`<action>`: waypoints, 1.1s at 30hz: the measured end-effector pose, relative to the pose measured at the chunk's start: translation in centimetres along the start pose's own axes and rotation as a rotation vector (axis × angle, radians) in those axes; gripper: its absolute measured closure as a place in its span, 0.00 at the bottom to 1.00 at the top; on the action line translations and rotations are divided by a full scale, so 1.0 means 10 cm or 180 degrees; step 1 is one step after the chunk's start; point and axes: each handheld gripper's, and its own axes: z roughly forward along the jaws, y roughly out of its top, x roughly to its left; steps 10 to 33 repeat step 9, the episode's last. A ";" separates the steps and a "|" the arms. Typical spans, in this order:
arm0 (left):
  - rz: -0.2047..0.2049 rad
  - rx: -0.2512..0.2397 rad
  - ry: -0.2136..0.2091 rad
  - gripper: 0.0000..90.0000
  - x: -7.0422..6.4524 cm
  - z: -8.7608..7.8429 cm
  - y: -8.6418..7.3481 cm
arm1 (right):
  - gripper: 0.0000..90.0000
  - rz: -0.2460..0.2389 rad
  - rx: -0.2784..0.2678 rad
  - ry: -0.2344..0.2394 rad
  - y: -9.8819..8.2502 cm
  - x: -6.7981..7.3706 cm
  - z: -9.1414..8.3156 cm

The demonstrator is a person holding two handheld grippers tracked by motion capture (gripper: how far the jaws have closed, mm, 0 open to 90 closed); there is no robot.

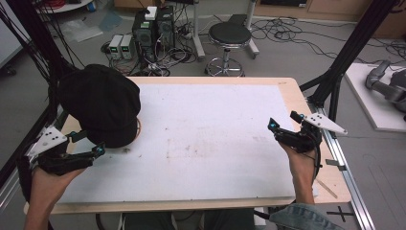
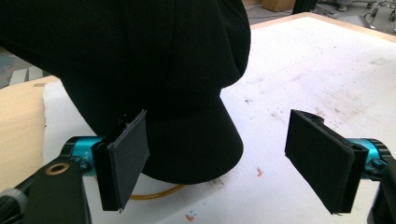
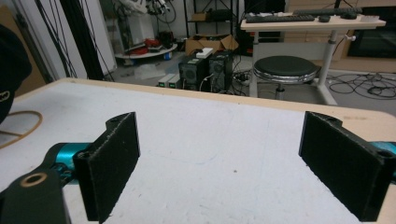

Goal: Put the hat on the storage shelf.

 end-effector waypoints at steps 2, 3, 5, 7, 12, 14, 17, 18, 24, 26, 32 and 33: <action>-0.0012 -0.0006 -0.0003 0.24 -0.01 0.00 0.00 | 0.14 -0.0011 0.0096 0.0010 -0.02 -0.02 0.01; 0.0003 0.0003 -0.0006 0.25 -0.01 0.01 0.00 | 0.14 0.0002 0.0040 0.0014 -0.02 -0.03 -0.02; 0.0011 0.0001 -0.0015 0.25 -0.02 0.01 0.00 | 0.14 0.0028 0.0018 0.0007 -0.02 -0.05 -0.03; 0.0007 0.0006 -0.0010 0.25 -0.02 0.01 0.00 | 0.14 0.0083 0.0010 0.0014 -0.02 -0.05 -0.05; 0.0012 0.0008 -0.0012 0.25 -0.02 0.02 0.00 | 0.14 0.0077 0.0004 0.0006 -0.02 -0.06 -0.05; 0.0012 0.0008 -0.0012 0.25 -0.02 0.02 0.00 | 0.14 0.0077 0.0004 0.0006 -0.02 -0.06 -0.05; 0.0012 0.0008 -0.0012 0.25 -0.02 0.02 0.00 | 0.14 0.0077 0.0004 0.0006 -0.02 -0.06 -0.05; 0.0012 0.0008 -0.0012 0.25 -0.02 0.02 0.00 | 0.14 0.0077 0.0004 0.0006 -0.02 -0.06 -0.05; 0.0012 0.0008 -0.0012 0.25 -0.02 0.02 0.00 | 0.14 0.0077 0.0004 0.0006 -0.02 -0.06 -0.05; 0.0012 0.0008 -0.0012 0.25 -0.02 0.02 0.00 | 0.14 0.0077 0.0004 0.0006 -0.02 -0.06 -0.05; 0.0012 0.0008 -0.0012 0.25 -0.02 0.02 0.00 | 0.14 0.0077 0.0004 0.0006 -0.02 -0.06 -0.05; 0.0012 0.0008 -0.0012 0.25 -0.02 0.02 0.00 | 0.14 0.0077 0.0004 0.0006 -0.02 -0.06 -0.05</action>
